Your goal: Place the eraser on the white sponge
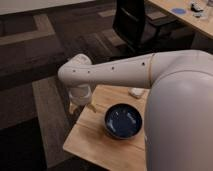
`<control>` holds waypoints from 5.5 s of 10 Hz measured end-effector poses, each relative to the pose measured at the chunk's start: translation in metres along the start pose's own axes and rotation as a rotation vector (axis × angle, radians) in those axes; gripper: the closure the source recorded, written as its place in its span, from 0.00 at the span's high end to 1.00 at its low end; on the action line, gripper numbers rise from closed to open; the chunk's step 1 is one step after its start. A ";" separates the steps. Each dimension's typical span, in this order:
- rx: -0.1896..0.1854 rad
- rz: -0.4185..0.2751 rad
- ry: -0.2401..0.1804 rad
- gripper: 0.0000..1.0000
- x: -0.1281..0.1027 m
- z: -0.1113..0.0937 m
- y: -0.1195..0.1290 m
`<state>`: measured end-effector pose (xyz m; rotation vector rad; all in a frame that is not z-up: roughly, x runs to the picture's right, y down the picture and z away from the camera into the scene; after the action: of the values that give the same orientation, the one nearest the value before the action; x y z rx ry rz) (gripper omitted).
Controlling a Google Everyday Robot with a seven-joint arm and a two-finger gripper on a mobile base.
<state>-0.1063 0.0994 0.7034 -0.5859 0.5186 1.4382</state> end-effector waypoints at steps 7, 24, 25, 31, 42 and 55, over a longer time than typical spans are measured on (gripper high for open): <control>0.000 0.000 0.000 0.65 0.000 0.000 0.000; 0.033 -0.112 0.001 0.65 -0.068 -0.057 -0.168; 0.078 -0.146 -0.004 0.65 -0.070 -0.066 -0.209; 0.118 -0.158 -0.007 0.65 -0.070 -0.071 -0.246; 0.204 -0.046 0.054 0.65 -0.048 -0.006 -0.523; 0.206 0.094 0.058 0.65 -0.016 0.039 -0.628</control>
<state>0.5180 0.0874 0.7810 -0.4442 0.7390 1.4387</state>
